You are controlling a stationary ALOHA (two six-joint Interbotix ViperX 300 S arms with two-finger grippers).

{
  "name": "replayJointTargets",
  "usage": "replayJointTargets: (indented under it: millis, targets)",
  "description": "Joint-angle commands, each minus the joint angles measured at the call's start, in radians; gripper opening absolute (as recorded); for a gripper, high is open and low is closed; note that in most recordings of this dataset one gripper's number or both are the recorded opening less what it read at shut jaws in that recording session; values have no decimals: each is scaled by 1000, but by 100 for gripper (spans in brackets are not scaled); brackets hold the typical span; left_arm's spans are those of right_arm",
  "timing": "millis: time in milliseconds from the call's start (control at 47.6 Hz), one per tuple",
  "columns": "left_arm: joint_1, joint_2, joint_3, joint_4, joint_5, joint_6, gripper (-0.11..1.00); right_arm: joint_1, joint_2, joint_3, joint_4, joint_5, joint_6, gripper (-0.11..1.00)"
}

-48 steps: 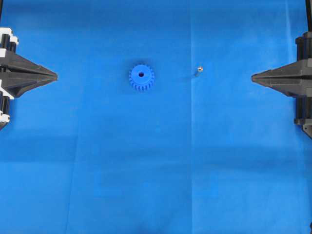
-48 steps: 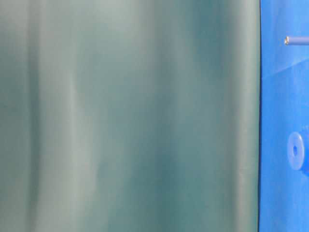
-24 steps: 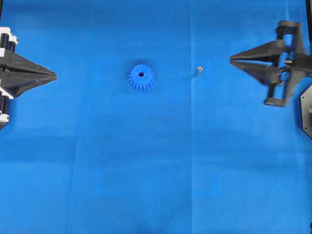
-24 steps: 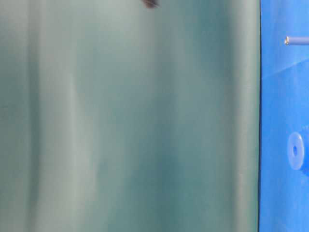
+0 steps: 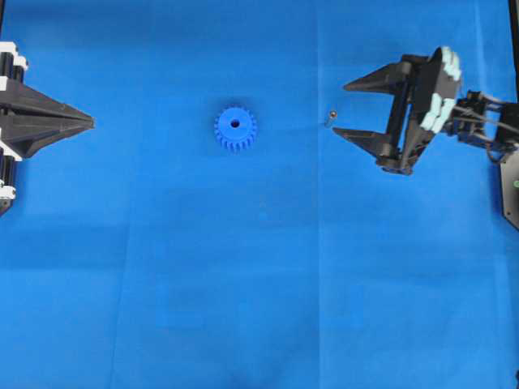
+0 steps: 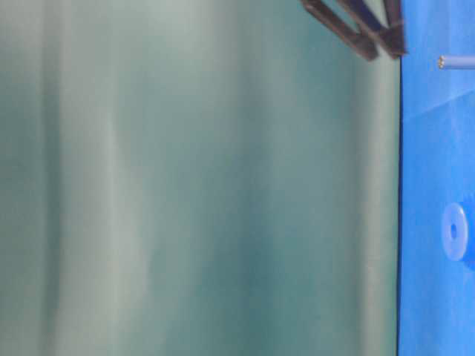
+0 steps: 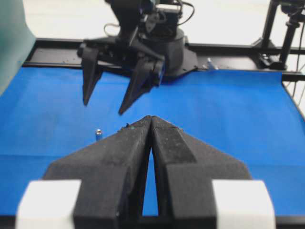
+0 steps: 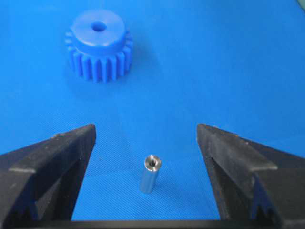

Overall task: Insert the shaft placed at a random location into the center hole of the small gear at another random location.
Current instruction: 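Lower the right gripper around the upright metal shaft and close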

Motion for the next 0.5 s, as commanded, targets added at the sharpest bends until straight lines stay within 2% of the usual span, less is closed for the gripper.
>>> replayJointTargets:
  millis: [0,147,294,483]
  targets:
    - [3,3,-8,2,-6,-2,0,-2,49,-23,14,-43,0,77]
    - [5,0,-6,2,-5,-2,0,-2,140,-44,34,-66,0,76]
    - [3,-2,-5,2,-2,-2,0,-2,189,-63,34,-72,0,75]
    - [3,-5,-5,0,18,-2,0,-2,193,-61,34,-80,0,66]
